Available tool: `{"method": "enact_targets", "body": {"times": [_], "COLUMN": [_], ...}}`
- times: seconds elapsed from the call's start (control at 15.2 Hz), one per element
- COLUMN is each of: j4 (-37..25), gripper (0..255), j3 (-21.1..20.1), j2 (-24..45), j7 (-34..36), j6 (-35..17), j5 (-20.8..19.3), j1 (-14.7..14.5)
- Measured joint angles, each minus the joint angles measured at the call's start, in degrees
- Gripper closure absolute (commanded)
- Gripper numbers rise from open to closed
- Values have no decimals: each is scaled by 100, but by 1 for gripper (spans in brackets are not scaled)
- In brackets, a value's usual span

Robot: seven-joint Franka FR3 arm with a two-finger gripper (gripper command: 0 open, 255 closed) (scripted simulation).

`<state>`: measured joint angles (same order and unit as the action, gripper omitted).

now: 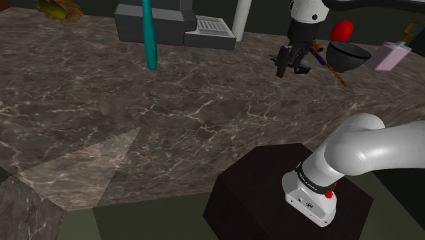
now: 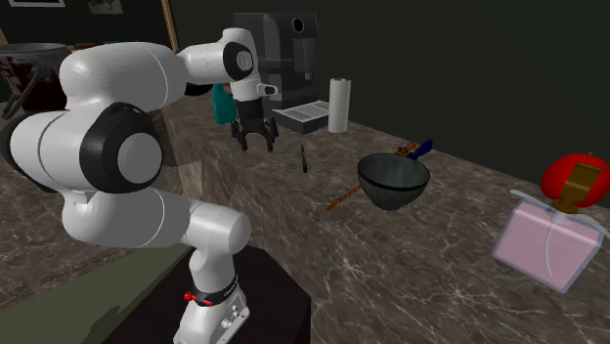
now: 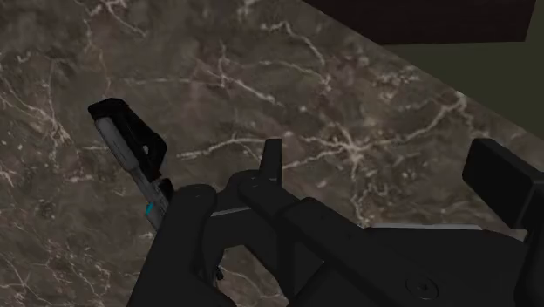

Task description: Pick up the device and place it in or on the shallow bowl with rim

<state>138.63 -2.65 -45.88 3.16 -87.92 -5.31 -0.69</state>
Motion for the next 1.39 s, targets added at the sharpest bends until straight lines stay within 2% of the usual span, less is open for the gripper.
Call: {"method": "enact_targets", "body": {"times": [0.2, 0.53, 0.86, 1.39], "j4": [1, -192, -713, -246], "gripper": [0, 0, 0, 0], "j3": [218, 1124, 2034, 2265], "j2": [-47, 4, 426, 444], "j7": [-356, -1850, -3342, -3544], "j6": [-47, -277, -527, -1064], "j5": [-121, -574, -847, -962], "j1": [-17, -101, -291, -293]}}
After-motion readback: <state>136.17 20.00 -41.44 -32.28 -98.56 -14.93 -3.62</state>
